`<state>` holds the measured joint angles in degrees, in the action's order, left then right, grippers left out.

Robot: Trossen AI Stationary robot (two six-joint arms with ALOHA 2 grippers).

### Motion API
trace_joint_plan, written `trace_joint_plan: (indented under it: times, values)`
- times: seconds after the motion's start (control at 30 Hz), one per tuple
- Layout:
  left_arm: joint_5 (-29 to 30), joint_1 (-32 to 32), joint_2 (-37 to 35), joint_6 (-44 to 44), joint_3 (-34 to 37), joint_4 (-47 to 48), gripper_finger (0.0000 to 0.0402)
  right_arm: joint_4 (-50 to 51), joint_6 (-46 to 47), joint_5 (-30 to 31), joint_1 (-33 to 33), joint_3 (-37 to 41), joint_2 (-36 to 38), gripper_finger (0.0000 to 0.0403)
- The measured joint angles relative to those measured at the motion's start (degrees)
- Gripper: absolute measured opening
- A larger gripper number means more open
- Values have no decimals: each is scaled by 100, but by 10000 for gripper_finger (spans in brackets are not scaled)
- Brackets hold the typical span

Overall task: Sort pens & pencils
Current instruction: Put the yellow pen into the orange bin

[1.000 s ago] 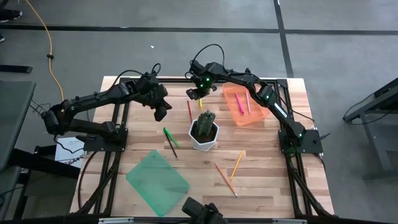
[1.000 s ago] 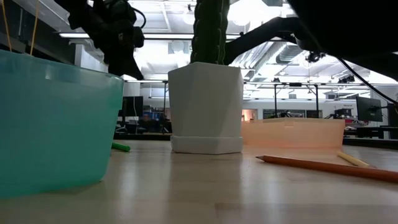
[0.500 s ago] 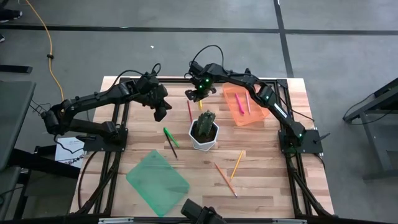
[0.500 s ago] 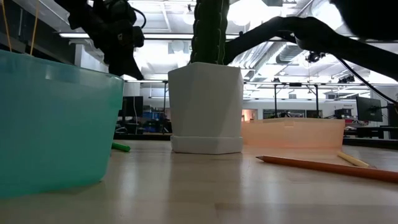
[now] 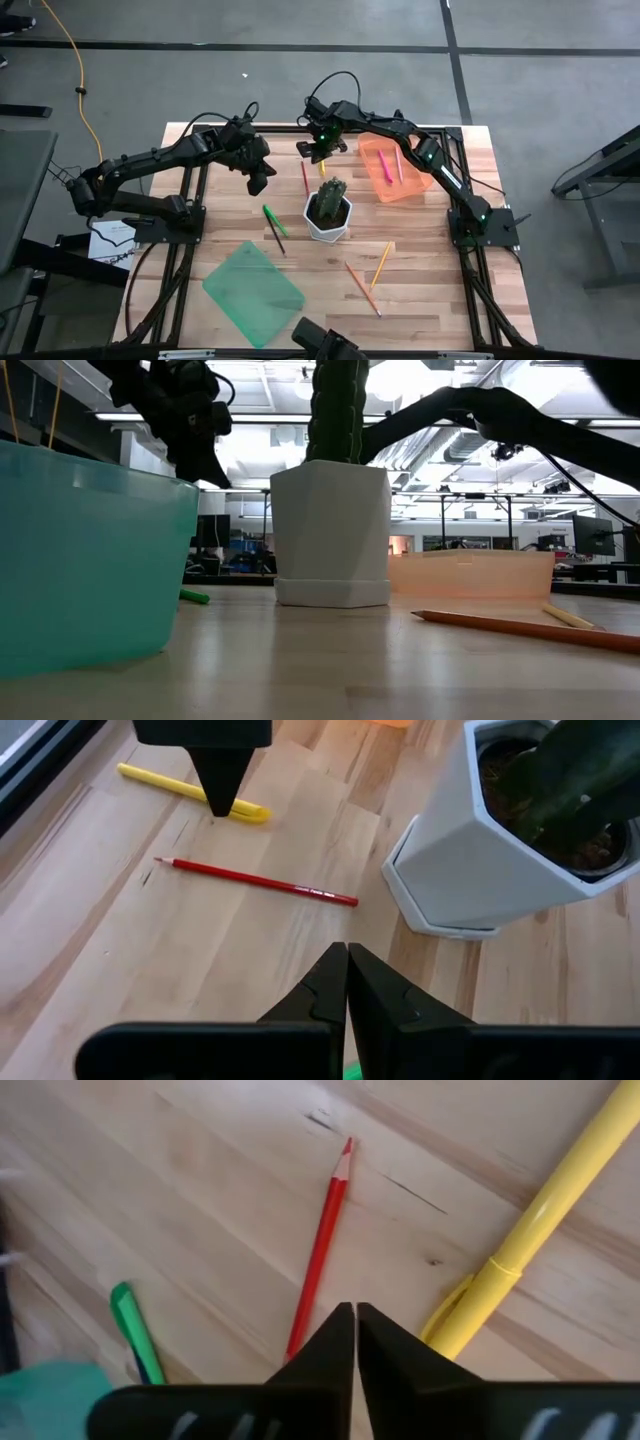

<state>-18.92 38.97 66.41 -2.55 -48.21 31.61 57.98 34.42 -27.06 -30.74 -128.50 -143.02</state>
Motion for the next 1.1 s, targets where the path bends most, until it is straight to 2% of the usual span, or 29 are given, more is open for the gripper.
trace_joint_plan:
  times: [0.5,0.87,1.1]
  values:
    - [2,-1,0,-17,0,-17,1,4,907,-347,-67,-1,7,0]
    - [90,0,0,-17,0,-30,1,2,1188,-688,-183,-1,7,0]
    - [95,1,0,-41,0,-78,1,44,1357,-1126,-309,-1,-19,0]
